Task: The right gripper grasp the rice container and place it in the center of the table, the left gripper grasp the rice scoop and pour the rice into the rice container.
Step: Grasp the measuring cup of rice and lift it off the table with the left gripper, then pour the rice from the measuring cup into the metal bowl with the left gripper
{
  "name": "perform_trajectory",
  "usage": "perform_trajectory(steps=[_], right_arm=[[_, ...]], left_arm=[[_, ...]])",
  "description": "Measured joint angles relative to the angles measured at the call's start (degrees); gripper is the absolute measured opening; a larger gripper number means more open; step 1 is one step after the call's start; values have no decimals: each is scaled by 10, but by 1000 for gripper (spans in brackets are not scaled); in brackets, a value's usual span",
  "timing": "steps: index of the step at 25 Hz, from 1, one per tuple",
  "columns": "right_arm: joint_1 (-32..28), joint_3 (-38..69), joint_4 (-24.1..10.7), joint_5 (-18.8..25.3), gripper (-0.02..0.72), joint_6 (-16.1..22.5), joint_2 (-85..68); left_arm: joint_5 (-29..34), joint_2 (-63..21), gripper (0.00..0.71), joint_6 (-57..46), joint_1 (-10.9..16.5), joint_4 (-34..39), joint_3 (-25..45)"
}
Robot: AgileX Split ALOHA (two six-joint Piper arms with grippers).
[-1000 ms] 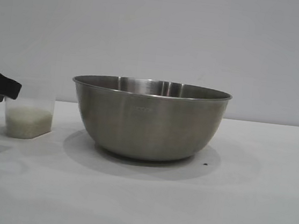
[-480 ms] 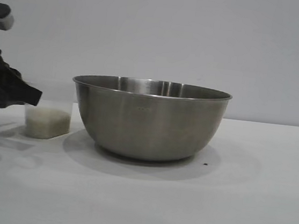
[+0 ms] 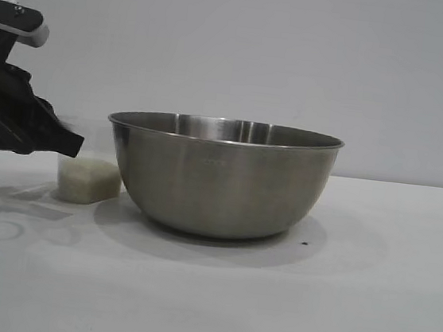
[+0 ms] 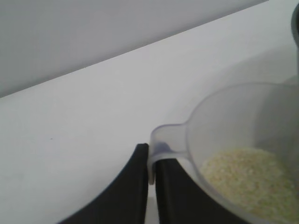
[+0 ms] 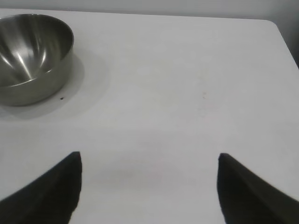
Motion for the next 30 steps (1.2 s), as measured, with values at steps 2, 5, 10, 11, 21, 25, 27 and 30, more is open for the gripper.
perform_trajectory(steps=[2,5,10,11,21,25,27,30], right_arm=[[0,0,0,0,535,0,0],[0,0,0,0,535,0,0],[0,0,0,0,535,0,0],[0,0,0,0,535,0,0],[0,0,0,0,535,0,0],[0,0,0,0,535,0,0],[0,0,0,0,535,0,0],[0,0,0,0,535,0,0]], left_arm=[[1,-8,0,19,0,-12,0],[3,-31,0,51,0,-26,0],[3,-82,0,96,0,-31,-3],[3,-89,0,106,0,-27,-6],[3,-123,0,194,0,171,-88],[3,-123,0,235,0,262,-121],[3,-123,0,256,0,299,-130],[3,-123,0,308,0,357,-132]])
